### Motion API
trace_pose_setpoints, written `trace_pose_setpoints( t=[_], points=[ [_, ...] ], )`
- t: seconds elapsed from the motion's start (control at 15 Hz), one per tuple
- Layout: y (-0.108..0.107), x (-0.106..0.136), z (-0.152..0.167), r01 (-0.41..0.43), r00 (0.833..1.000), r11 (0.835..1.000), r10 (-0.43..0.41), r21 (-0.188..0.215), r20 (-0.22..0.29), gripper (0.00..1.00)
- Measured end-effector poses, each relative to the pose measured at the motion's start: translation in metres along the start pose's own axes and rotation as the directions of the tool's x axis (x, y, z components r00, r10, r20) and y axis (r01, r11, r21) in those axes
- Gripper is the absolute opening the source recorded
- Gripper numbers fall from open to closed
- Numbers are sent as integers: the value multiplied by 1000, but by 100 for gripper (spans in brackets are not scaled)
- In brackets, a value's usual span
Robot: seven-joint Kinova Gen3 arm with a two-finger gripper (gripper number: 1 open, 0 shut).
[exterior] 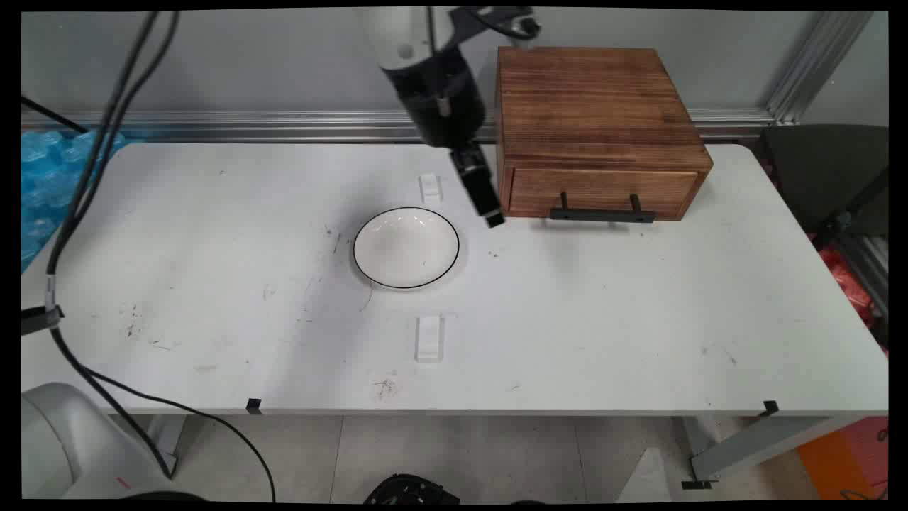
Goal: Open the drawer
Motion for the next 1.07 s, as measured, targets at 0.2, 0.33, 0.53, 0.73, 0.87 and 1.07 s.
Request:
trace_pose_setpoints(
  t=[0.2, 0.33, 0.53, 0.73, 0.87, 1.07],
  points=[
    [-3, 22, 28, 2, 999, 1000, -1, 20, -41, 100],
    [-5, 39, 53, -10, 998, 999, 13, 40, -63, 100],
    [-8, 57, 85, -44, 996, 997, 48, 60, -77, 100],
    [-9, 70, 110, -71, 994, 995, 77, 76, -78, 100],
    [-11, 84, 140, -88, 992, 991, 96, 98, -78, 100],
    [-13, 93, 162, -98, 991, 988, 108, 117, -76, 100]
  ],
)
